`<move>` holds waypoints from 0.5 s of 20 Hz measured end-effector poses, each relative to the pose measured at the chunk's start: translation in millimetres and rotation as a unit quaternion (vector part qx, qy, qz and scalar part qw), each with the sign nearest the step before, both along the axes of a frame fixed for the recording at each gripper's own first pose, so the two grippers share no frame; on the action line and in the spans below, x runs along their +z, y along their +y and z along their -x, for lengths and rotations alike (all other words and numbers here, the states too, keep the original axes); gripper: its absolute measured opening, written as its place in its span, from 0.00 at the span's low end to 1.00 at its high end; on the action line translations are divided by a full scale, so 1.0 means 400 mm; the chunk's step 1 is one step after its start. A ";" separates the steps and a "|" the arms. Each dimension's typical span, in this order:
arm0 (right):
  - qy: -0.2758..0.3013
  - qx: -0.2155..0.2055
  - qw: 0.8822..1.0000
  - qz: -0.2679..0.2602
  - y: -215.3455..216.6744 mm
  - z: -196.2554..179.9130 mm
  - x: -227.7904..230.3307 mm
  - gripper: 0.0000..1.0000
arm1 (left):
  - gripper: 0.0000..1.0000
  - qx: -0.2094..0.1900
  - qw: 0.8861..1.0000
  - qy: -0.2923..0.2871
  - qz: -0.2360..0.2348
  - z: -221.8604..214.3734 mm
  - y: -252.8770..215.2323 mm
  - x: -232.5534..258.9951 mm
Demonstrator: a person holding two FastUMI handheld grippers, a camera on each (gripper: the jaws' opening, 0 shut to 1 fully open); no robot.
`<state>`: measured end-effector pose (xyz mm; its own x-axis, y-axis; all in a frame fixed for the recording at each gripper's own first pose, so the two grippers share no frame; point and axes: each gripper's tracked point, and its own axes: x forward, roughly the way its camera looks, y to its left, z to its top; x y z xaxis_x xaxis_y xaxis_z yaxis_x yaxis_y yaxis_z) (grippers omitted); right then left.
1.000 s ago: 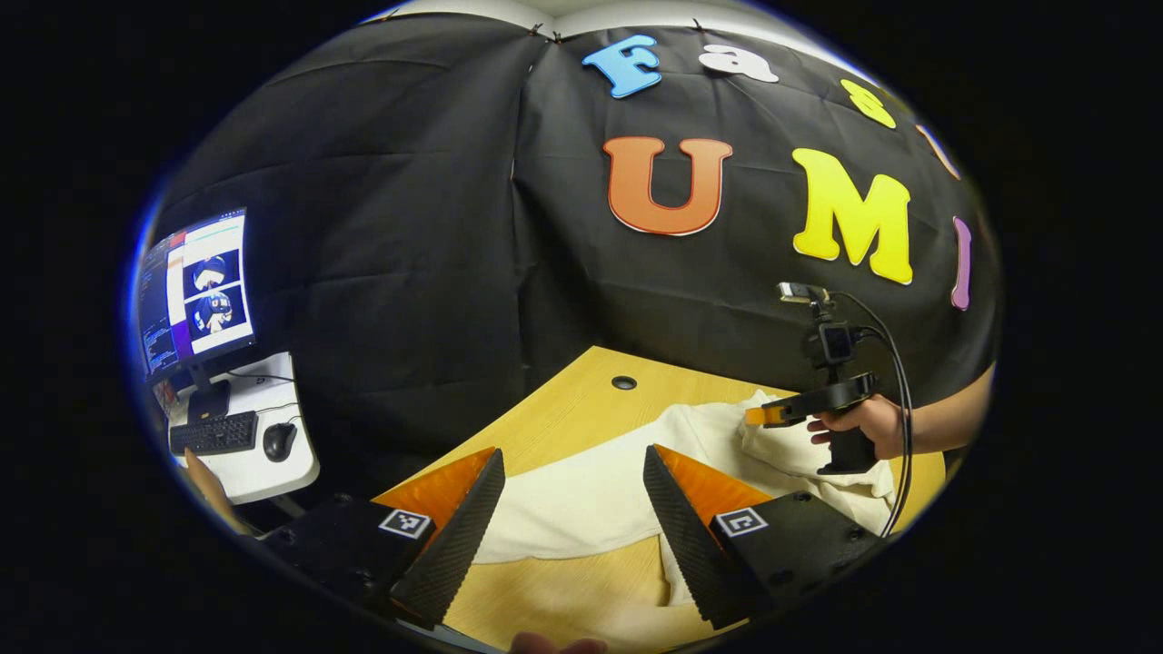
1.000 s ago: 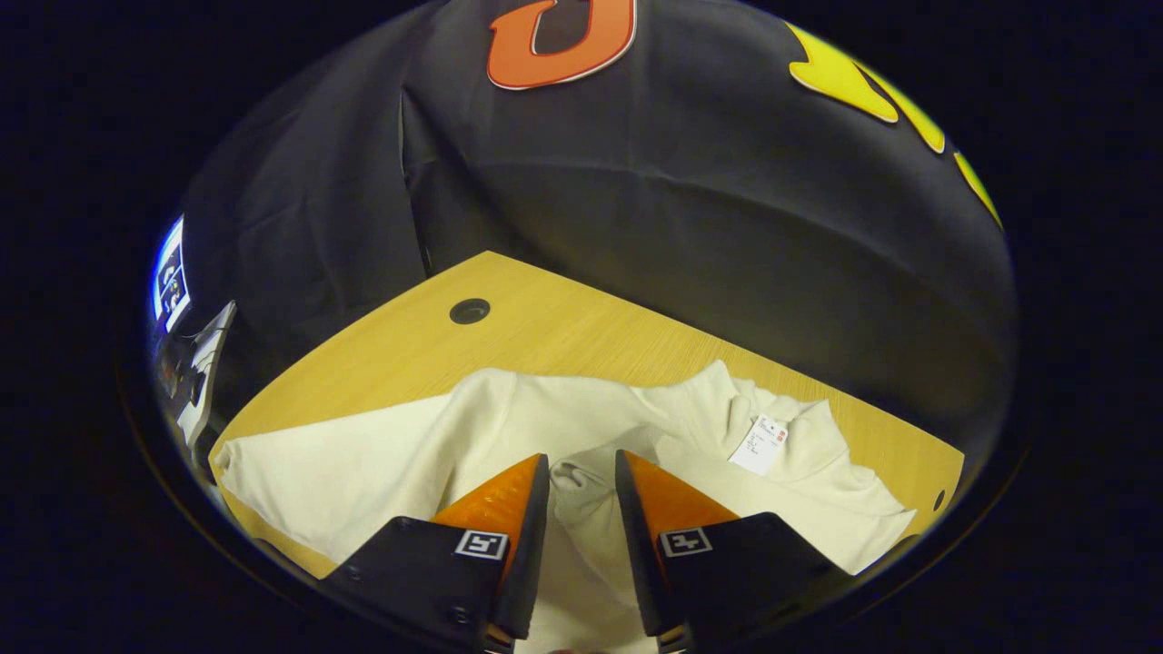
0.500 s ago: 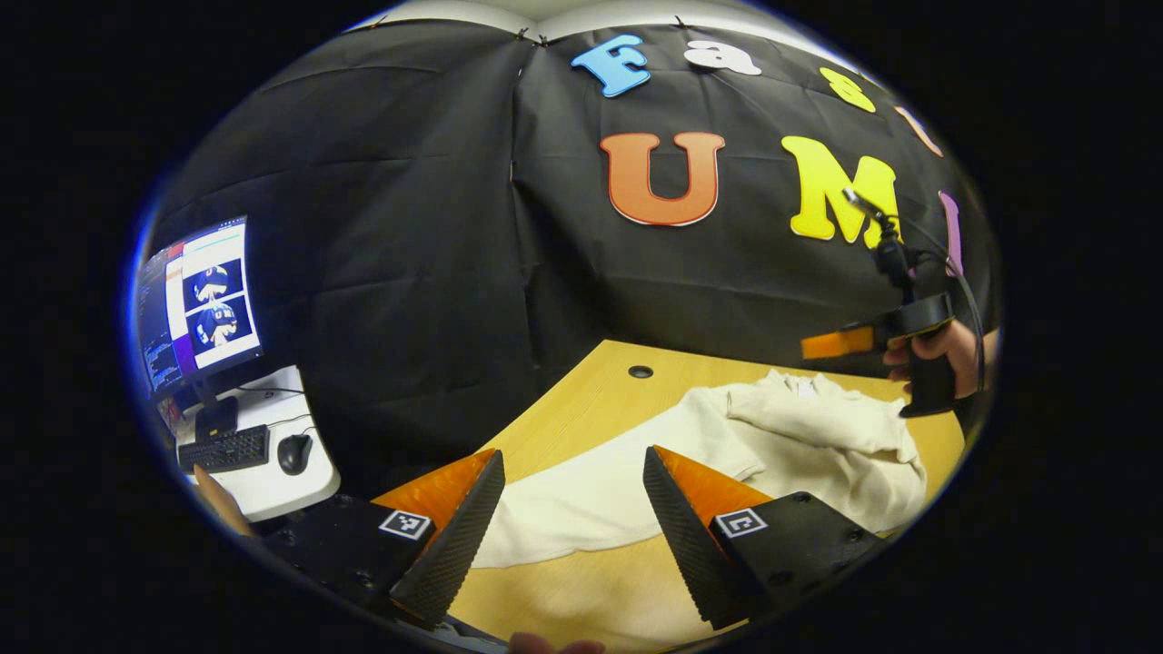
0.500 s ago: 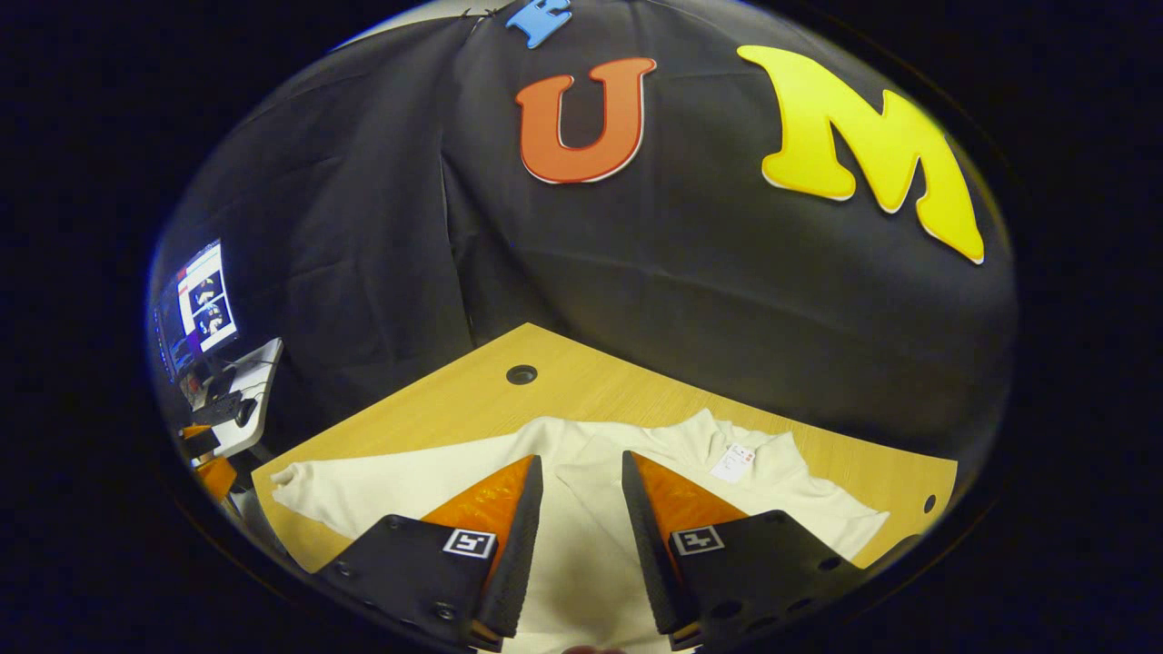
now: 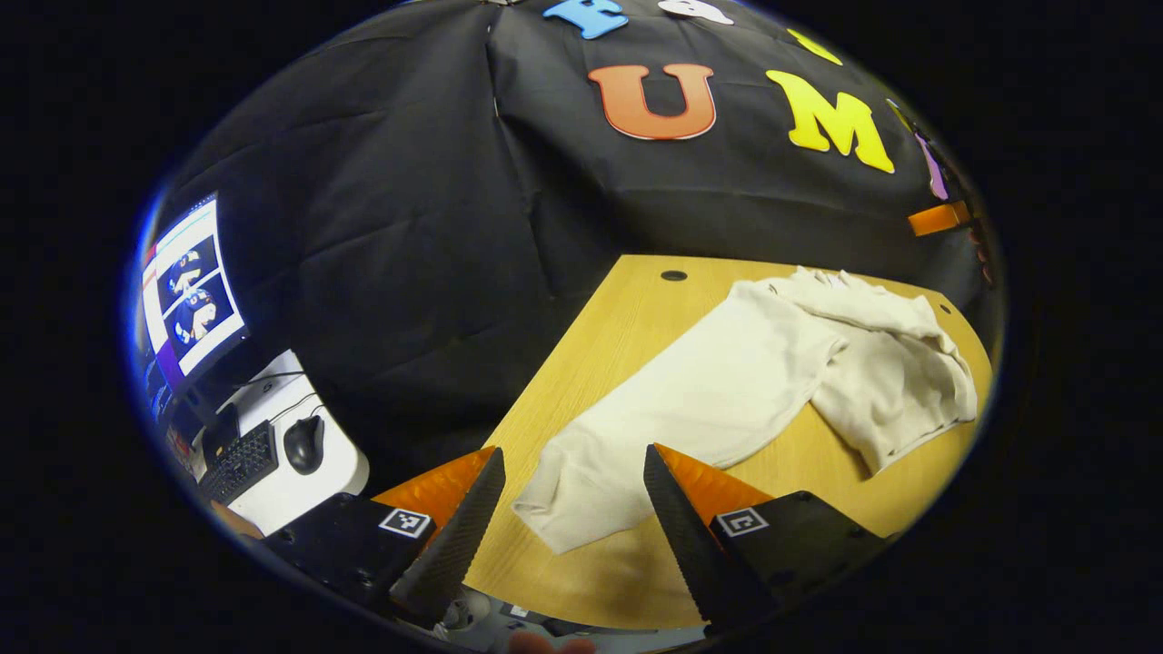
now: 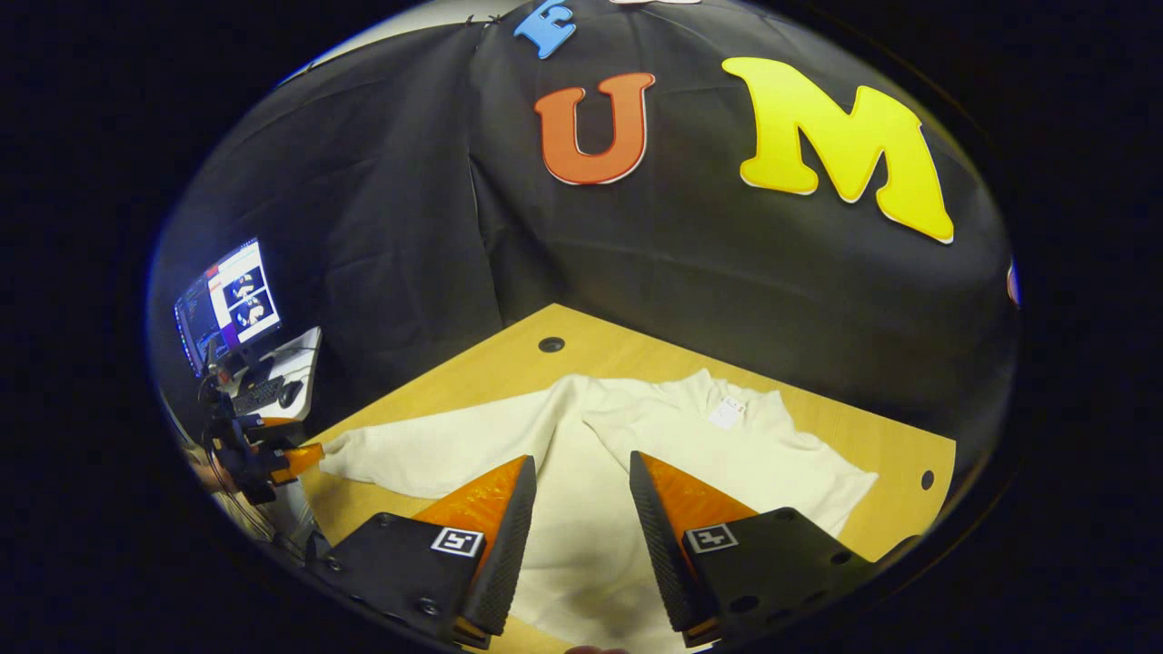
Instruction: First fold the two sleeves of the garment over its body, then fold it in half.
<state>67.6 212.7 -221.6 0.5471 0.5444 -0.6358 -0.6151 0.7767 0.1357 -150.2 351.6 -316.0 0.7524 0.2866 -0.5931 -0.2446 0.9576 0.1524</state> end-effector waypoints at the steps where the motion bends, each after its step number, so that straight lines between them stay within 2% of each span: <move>1: -0.001 0.002 1.000 0.013 -0.019 0.008 -0.011 0.66 | 0.98 -0.007 1.000 0.008 0.004 0.002 0.011 -0.027; 2: 0.000 0.003 1.000 0.020 -0.029 0.015 -0.015 0.64 | 0.98 -0.012 1.000 0.013 0.009 0.001 0.023 -0.048; 8: 0.007 -0.013 0.999 0.032 -0.072 0.048 -0.020 0.66 | 0.98 -0.042 0.998 0.034 0.043 -0.013 0.046 -0.135; 10: 0.014 -0.015 0.999 0.036 -0.081 0.065 -0.031 0.66 | 0.98 -0.047 0.995 0.037 0.084 -0.009 0.025 -0.145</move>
<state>41.7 180.3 -233.8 0.5434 0.4806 -0.6883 -0.5885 0.8028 0.0959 -146.7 361.7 -374.0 0.7231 0.1100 -0.6819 -0.1471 0.9891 0.0036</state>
